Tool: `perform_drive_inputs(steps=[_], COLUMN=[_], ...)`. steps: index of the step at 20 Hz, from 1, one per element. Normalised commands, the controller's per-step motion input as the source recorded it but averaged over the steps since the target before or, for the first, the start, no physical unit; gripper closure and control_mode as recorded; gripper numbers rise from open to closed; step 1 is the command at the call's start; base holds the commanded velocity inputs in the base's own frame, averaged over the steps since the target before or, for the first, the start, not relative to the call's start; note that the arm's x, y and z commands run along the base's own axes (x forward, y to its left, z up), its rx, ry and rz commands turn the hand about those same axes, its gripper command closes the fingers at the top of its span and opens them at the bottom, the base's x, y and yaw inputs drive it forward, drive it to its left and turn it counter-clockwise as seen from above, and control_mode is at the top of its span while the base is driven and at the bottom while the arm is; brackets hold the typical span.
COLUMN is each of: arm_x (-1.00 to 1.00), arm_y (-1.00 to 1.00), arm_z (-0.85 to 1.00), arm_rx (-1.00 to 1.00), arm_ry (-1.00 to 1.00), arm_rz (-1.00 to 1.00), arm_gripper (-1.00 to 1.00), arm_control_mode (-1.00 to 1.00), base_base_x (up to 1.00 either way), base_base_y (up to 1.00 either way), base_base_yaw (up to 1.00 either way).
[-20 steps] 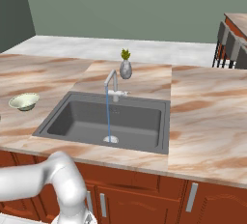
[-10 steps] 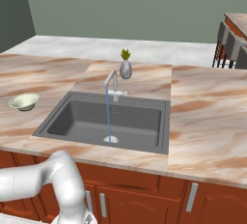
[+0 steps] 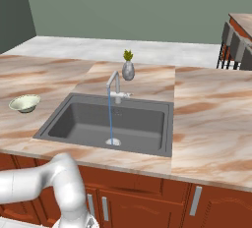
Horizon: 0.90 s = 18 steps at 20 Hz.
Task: Rinse each bowl for a few seconds and place them down in the sink or on the counter.
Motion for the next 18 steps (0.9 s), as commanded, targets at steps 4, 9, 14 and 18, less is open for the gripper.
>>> perform_drive_inputs(steps=[4, 9, 14, 18], arm_x=[-0.02, -0.14, -0.08, -0.03], arm_y=[-0.13, -0.24, -0.17, -0.11], arm_z=[0.0, 0.05, 0.28, 0.35], arm_rx=[0.02, 0.01, 0.0, 0.0], arm_ry=[0.0, -0.02, -0.06, -0.07], arm_rz=[0.04, 0.03, 0.01, 0.0], arm_gripper=[-1.0, -1.0, -1.0, -1.0], arm_control_mode=[-1.0, -1.0, -1.0, -1.0], base_base_x=[0.0, 0.0, 0.0, 0.0], base_base_y=[0.0, 0.0, 0.0, 0.0], base_base_yaw=[0.0, 0.0, 0.0, 0.0])
